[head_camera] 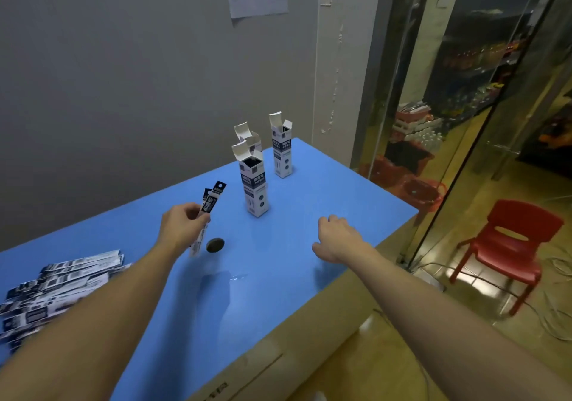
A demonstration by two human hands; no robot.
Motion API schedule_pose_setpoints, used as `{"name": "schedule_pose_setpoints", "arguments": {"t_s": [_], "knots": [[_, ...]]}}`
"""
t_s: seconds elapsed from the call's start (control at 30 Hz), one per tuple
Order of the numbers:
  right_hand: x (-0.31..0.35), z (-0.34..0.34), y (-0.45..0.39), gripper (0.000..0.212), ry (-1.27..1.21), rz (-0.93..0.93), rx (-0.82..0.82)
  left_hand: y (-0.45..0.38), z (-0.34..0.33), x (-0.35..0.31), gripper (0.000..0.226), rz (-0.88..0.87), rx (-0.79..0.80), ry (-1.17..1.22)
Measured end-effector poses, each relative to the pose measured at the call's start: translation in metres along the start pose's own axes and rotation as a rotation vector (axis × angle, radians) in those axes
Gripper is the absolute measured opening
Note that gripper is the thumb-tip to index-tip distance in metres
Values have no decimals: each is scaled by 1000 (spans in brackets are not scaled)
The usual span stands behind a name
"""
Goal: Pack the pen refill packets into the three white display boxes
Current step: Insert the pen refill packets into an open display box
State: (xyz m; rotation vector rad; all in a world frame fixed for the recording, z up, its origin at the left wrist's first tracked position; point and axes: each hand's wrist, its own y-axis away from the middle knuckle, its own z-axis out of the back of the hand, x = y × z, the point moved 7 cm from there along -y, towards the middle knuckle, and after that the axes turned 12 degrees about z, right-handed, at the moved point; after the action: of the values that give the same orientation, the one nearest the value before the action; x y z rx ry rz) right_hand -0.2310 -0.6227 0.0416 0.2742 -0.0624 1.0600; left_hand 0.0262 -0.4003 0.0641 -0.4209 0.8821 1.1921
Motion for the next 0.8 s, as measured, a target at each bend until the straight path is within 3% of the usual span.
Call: {"name": "schedule_pose_setpoints", "arguments": {"t_s": [0.37, 0.8], "knots": [[-35, 25, -137, 51, -20, 152, 50, -77, -42, -22, 12, 94, -124, 123], [-27, 30, -236, 54, -48, 435, 133, -90, -51, -32, 13, 235, -284, 181]]}}
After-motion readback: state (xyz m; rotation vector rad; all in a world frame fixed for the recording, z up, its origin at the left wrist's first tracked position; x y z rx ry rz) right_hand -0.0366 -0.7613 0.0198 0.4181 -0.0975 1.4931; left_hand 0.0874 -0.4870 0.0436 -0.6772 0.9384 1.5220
